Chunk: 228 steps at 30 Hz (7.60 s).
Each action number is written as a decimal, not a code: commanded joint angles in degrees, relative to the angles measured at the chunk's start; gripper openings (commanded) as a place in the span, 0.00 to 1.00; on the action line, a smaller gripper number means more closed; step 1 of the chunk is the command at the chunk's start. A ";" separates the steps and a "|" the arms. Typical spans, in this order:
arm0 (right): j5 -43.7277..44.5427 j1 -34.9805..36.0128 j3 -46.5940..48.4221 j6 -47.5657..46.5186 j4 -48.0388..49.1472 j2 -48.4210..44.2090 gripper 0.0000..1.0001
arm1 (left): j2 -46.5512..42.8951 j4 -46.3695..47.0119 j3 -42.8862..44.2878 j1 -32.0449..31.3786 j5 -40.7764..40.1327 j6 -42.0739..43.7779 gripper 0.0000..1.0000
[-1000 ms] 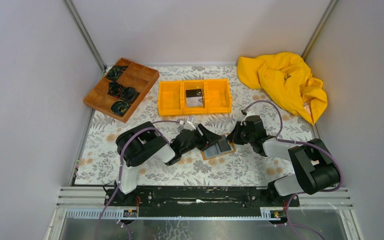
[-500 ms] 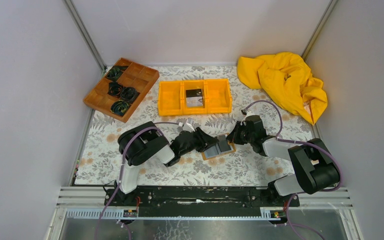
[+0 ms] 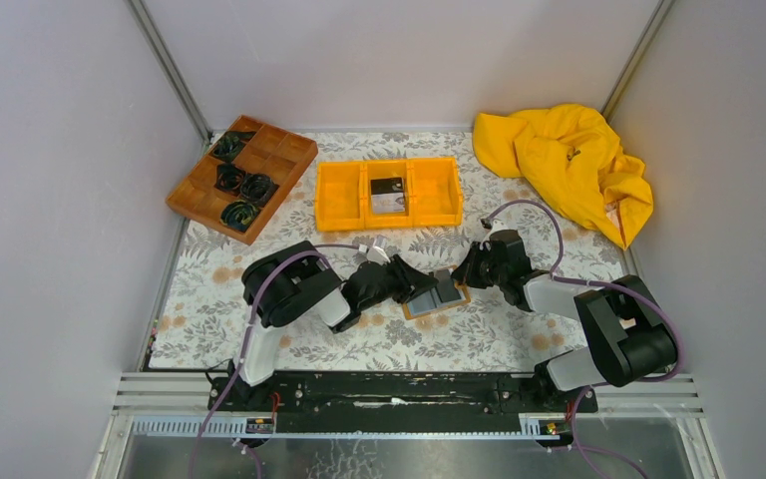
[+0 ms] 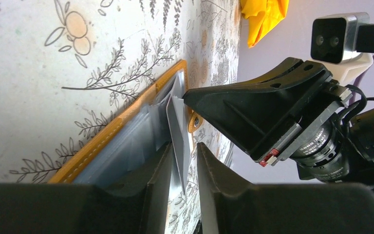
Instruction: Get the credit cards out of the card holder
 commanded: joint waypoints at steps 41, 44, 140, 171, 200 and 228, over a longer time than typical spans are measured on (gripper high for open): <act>-1.03 0.67 1.02 -0.17 -3.34 1.89 0.00 | -10.94 -2.49 -10.75 6.05 2.95 6.17 0.00; -1.03 0.63 1.00 -0.21 -3.37 1.98 0.00 | -11.84 -3.37 -11.56 6.46 2.88 6.86 0.00; -32.22 0.77 -12.76 9.58 44.56 -10.16 0.52 | -22.05 19.60 -10.90 19.52 40.87 22.27 0.00; -39.35 2.44 -11.30 17.80 56.73 0.14 0.00 | -19.57 22.72 -10.03 19.49 42.63 20.24 0.10; -2.79 2.61 39.54 -1.16 -4.86 11.74 0.00 | -39.71 -21.38 -12.72 23.25 12.54 40.58 0.18; 30.90 15.94 57.27 13.79 7.12 37.09 0.00 | -38.93 -20.79 -13.21 23.88 11.13 40.35 0.18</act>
